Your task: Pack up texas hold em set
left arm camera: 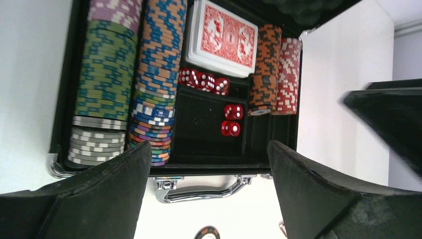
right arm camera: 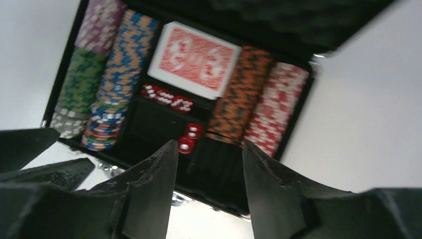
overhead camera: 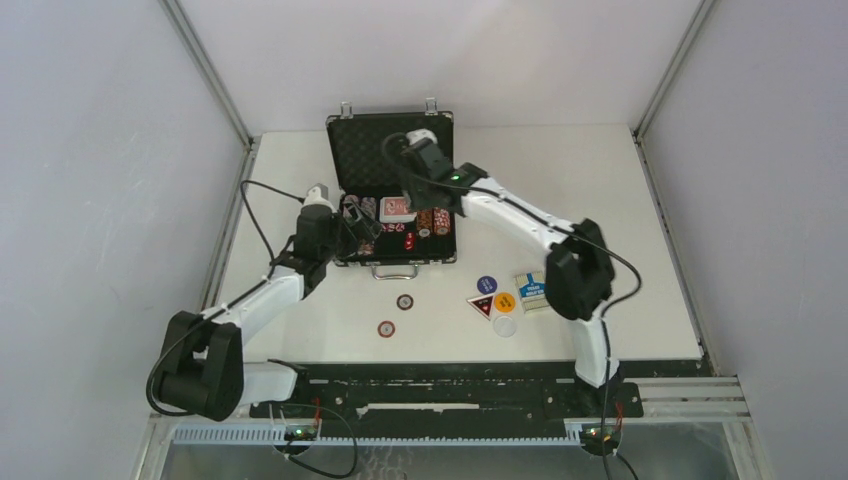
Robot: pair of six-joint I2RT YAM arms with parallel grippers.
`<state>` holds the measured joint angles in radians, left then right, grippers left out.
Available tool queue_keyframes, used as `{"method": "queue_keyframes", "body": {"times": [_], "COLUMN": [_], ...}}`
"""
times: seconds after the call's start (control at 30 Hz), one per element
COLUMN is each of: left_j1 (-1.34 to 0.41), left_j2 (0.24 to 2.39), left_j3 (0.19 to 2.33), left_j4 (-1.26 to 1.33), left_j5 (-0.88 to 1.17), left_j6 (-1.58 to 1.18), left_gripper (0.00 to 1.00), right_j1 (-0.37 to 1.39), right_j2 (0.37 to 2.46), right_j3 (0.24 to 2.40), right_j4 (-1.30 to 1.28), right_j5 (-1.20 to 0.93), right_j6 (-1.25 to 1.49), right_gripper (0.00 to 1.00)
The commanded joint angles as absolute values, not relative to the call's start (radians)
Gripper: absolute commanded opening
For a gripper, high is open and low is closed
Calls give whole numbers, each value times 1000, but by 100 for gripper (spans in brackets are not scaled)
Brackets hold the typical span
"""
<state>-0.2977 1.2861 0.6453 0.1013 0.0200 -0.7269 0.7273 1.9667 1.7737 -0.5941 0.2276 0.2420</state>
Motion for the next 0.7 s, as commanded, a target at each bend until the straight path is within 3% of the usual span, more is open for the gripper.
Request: {"method": "queue_keyframes", "body": {"times": [0.0,0.3,0.67], "left_j1": [-282,-282,-282], "left_j2": [1218,1204,1194], "left_j3": [639,635,627], "left_j4": [115,115,110], "left_j5": [-31,-42,-44], "left_j6": [-721,-714,-713], "left_gripper": [91,91,91], "right_j1": [782,812,811], "right_j2": [2130,2204,2226], "right_j3": [1970,2002,1924], "right_j4": [-688,-700,-672], "right_j5": [169,109,89], "right_j6": [184,168,188], "right_gripper": [56,50,54]}}
